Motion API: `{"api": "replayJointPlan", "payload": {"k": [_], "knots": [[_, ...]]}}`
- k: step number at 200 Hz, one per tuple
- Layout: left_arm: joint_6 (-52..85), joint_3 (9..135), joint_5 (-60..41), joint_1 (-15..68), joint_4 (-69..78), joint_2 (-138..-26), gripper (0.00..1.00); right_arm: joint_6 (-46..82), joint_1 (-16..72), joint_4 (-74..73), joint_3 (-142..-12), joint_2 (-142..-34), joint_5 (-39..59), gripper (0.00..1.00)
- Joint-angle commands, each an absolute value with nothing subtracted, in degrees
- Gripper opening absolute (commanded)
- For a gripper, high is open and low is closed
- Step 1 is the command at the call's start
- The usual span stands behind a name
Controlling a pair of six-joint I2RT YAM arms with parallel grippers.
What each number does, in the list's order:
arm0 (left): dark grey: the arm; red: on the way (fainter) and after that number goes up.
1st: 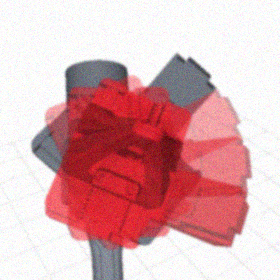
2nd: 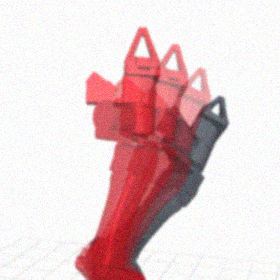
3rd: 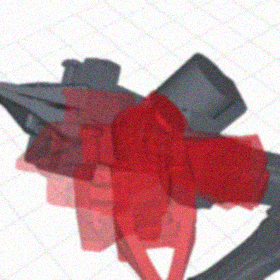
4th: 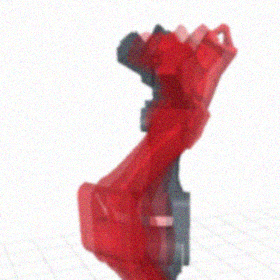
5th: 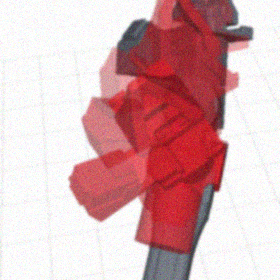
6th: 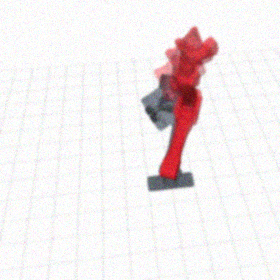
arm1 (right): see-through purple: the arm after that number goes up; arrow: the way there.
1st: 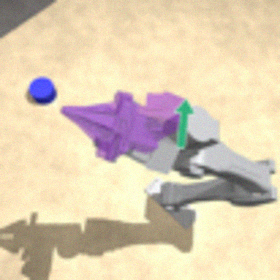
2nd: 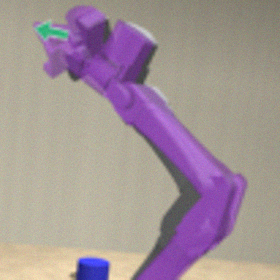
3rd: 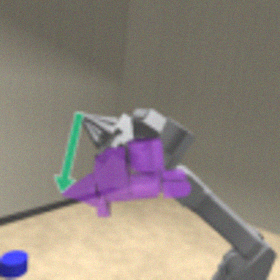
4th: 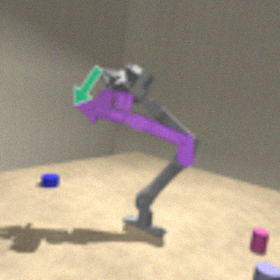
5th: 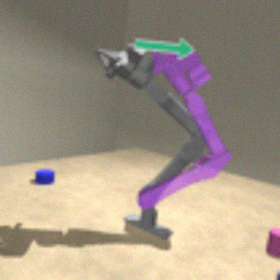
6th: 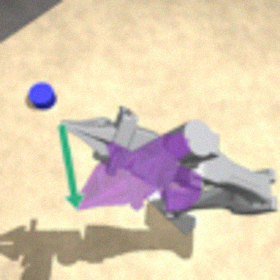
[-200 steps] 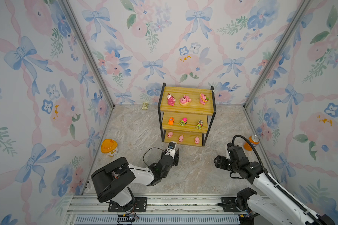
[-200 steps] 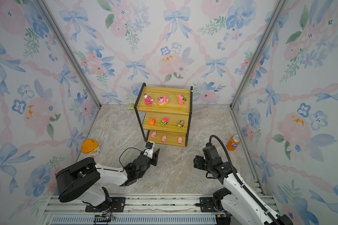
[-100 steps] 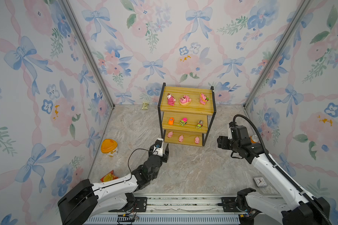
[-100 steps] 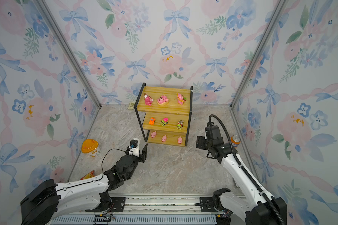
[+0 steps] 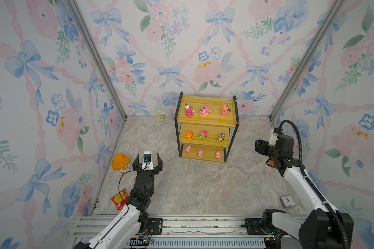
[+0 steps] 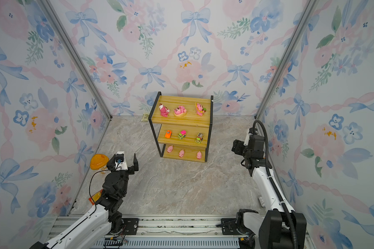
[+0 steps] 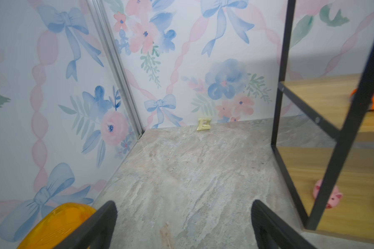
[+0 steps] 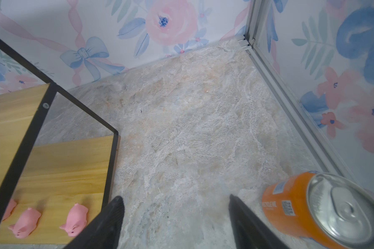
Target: Place and organize the plastic toys onto the shelf
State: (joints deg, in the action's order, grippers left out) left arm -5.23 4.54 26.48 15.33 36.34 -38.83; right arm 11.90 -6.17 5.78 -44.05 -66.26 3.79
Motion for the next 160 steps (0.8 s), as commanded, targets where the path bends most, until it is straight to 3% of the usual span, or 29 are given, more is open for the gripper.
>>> {"api": "replayJointPlan", "payload": {"k": [1,21,57,87,138,160], "knots": [[-0.05,1.1,8.09,4.34,42.33,-38.86,0.98,10.81,-8.58,-5.25,-40.28,-68.15,7.43,0.78],[3.62,0.0,2.63,-1.81,47.63,-43.1,0.98,9.12,-9.64,-10.45,-37.4,-70.0,7.34,0.78],[3.41,4.61,-4.16,-2.29,54.8,-60.44,0.97,8.6,-9.86,-21.1,-32.6,-73.74,7.61,0.77],[4.07,6.24,-5.07,-2.31,68.15,-74.47,0.97,8.46,-8.77,-30.43,-27.68,-75.45,6.95,0.75],[3.91,9.77,-1.42,-1.98,77.73,-90.18,0.97,5.5,-3.39,-42.89,-23.51,-81.47,-0.18,0.76],[4.06,10.26,-1.31,-1.89,74.53,-88.82,0.97,0.5,2.53,-43.91,-25.13,-85.6,-6.96,0.76]]}}
